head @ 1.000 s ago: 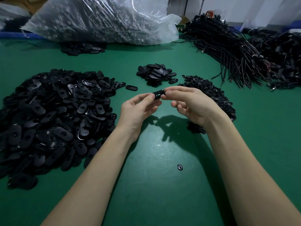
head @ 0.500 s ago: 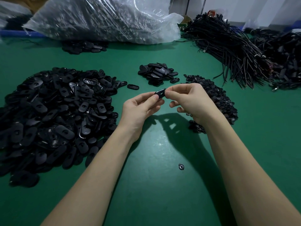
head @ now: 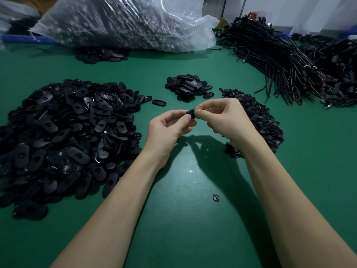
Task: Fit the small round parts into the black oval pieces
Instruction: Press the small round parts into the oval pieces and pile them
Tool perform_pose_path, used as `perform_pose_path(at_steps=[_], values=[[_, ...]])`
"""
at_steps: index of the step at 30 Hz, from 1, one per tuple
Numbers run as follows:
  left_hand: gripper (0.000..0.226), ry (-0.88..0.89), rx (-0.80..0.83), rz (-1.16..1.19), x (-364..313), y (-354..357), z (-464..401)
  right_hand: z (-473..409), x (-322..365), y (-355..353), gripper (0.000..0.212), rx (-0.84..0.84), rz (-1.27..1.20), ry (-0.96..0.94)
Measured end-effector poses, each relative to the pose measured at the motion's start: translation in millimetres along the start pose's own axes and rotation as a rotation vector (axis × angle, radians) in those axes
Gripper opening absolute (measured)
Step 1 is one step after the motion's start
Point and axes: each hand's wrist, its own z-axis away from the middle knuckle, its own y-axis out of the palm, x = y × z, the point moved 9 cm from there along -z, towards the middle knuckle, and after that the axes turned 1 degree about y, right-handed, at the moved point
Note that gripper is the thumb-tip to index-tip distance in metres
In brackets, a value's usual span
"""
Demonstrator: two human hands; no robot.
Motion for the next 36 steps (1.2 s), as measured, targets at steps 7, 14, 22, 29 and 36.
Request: perform_pose_path(at_steps=[7, 14, 22, 29, 36], values=[[0.009, 0.004, 0.019, -0.053, -0.4, -0.6, 0.5, 1.0, 2.8, -6.1, 0.008, -0.048, 0.043, -0.027], [0.008, -0.064, 0.067, -0.060, 0.9, 3.7, 1.3, 4.6, -12.1, 4.8, 0.016, 0.168, -0.244, 0.141], [0.012, -0.041, 0.058, -0.114, -1.0, 3.7, 2.4, 6.0, -3.2, 6.3, 0.008, 0.184, -0.213, 0.100], [0.010, 0.031, 0.078, -0.233, -3.2, 6.0, 3.6, 5.0, -2.3, 3.4, 0.007, 0.142, -0.043, 0.049], [0.012, 0.065, 0.035, -0.344, -3.9, 5.4, 3.0, 2.6, -7.0, 9.4, 0.008, 0.114, 0.002, 0.023]])
